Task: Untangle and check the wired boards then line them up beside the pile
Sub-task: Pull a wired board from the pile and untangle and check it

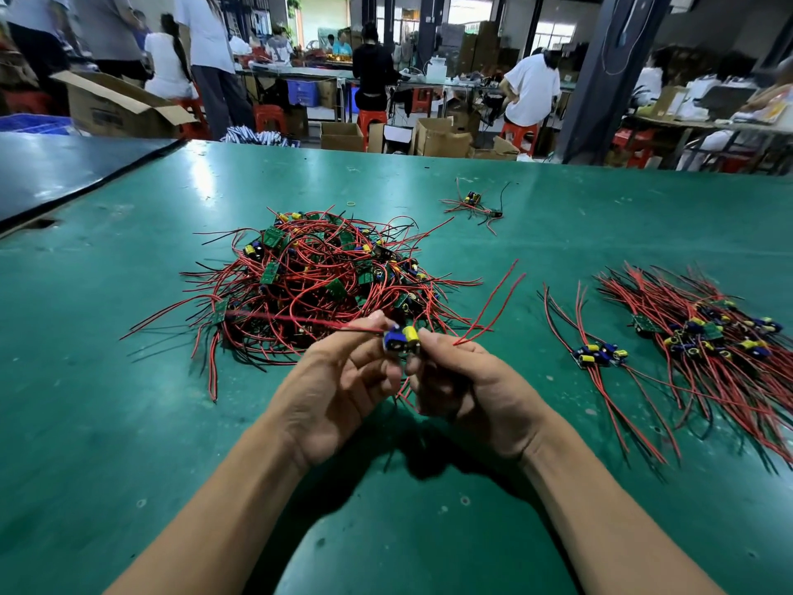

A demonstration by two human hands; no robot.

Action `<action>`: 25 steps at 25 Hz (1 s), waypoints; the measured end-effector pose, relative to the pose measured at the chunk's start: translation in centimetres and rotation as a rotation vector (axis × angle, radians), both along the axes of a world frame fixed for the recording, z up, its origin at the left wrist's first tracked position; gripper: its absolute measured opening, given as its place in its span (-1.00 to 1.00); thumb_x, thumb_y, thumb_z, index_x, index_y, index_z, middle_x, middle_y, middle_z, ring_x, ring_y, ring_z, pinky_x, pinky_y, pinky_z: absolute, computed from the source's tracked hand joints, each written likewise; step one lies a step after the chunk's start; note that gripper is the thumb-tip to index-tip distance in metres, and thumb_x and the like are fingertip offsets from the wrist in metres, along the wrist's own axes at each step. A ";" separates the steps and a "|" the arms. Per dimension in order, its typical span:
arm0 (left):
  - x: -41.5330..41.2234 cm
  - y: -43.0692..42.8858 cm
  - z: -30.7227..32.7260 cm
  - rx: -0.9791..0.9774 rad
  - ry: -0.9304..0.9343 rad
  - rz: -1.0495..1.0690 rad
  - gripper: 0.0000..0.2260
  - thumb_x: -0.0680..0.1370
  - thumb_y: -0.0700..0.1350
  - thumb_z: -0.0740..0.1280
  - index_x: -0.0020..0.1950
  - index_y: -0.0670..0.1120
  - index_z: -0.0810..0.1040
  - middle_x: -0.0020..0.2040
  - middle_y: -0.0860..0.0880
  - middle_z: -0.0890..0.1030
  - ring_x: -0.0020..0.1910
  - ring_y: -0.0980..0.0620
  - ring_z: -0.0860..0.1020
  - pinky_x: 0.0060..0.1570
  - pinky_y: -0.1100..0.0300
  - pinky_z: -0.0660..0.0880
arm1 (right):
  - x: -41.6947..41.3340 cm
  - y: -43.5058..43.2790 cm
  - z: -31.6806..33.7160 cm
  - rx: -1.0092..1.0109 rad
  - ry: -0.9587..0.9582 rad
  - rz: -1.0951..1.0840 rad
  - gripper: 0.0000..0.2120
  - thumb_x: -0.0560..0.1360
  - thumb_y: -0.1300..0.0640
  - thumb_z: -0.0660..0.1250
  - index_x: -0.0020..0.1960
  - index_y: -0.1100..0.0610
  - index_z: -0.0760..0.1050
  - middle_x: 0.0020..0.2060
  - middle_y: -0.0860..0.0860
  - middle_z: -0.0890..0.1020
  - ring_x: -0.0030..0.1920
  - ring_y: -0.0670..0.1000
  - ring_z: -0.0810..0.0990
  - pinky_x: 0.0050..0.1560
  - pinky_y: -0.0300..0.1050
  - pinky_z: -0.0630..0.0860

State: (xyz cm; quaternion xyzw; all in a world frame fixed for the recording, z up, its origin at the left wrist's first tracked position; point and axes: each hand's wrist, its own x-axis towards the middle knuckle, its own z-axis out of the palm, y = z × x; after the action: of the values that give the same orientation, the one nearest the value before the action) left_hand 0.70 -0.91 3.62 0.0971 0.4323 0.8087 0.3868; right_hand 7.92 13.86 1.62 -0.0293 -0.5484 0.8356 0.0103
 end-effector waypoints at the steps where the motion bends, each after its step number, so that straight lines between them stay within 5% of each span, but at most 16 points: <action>1: 0.1 0.1 0.0 -0.049 0.028 -0.056 -0.83 0.38 0.01 0.42 -0.32 -0.05 0.69 -0.32 -0.06 0.63 -0.41 0.08 0.55 -0.47 0.33 0.51 | 0.1 -0.1 0.0 -0.019 -0.001 0.034 -0.77 0.42 -0.03 0.46 -0.28 0.11 0.64 -0.43 -0.01 0.51 -0.46 -0.12 0.45 -0.42 -0.28 0.32; 4: -0.1 0.1 -0.2 -0.113 0.105 -0.145 -0.76 0.35 0.12 0.43 -0.29 -0.05 0.67 -0.37 -0.04 0.62 -0.49 0.10 0.55 -0.47 0.31 0.51 | -0.1 -0.1 0.0 0.040 -0.066 0.020 -0.67 0.45 -0.09 0.44 -0.23 0.18 0.56 -0.37 0.08 0.44 -0.41 -0.03 0.37 -0.45 -0.27 0.22; 8: 0.0 0.4 -0.6 -0.127 0.184 -0.125 -0.89 0.38 -0.01 0.43 -0.28 -0.02 0.66 -0.33 -0.09 0.61 -0.52 0.04 0.55 -0.51 0.27 0.49 | -0.7 0.1 -0.6 0.123 -0.201 -0.108 -0.65 0.41 -0.18 0.41 -0.24 0.08 0.42 -0.40 0.08 0.24 -0.41 0.03 0.10 -0.39 -0.09 0.04; 11: 0.3 0.6 -1.0 -0.136 0.186 -0.065 -0.92 0.32 -0.09 0.49 -0.26 -0.05 0.63 -0.31 -0.10 0.62 -0.52 0.00 0.57 -0.52 0.27 0.50 | -0.9 0.5 -0.8 0.189 -0.161 -0.259 -0.72 0.42 -0.11 0.48 -0.18 0.10 0.56 -0.33 0.17 0.35 -0.41 0.03 0.27 -0.37 -0.12 0.20; 15: 0.7 0.8 -1.2 -0.228 0.315 -0.080 -0.74 0.33 -0.14 0.50 -0.07 -0.16 0.51 -0.29 -0.13 0.66 -0.51 0.03 0.56 -0.51 0.29 0.47 | -0.9 1.2 -0.6 0.261 -0.078 -0.423 -0.78 0.50 -0.03 0.45 -0.21 0.09 0.69 -0.45 0.02 0.36 -0.54 -0.10 0.25 -0.53 -0.28 0.19; 21: 0.9 1.0 -2.0 -0.263 0.433 -0.071 -0.83 0.46 -0.22 0.44 0.01 -0.24 0.59 -0.20 -0.15 0.67 -0.25 -0.03 0.63 -0.24 0.14 0.60 | -0.9 0.7 -0.5 0.164 -0.090 -0.309 -0.68 0.43 -0.15 0.45 -0.15 0.13 0.69 -0.41 0.03 0.54 -0.50 -0.04 0.44 -0.42 -0.22 0.40; 25: 1.3 1.4 -2.1 -0.255 0.418 0.021 -0.90 0.51 -0.21 0.41 -0.16 -0.20 0.69 -0.23 -0.13 0.67 -0.34 0.03 0.59 -0.36 0.27 0.54 | -0.6 0.0 -0.5 0.143 -0.046 -0.245 -0.67 0.41 -0.09 0.50 -0.11 0.21 0.68 -0.31 0.16 0.66 -0.41 0.04 0.62 -0.41 -0.14 0.57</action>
State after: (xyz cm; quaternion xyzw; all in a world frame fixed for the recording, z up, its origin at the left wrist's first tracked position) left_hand 1.98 0.50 1.49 0.2081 0.6027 0.7139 0.2896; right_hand 7.27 13.87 1.09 -0.1144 -0.5991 0.7859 0.1017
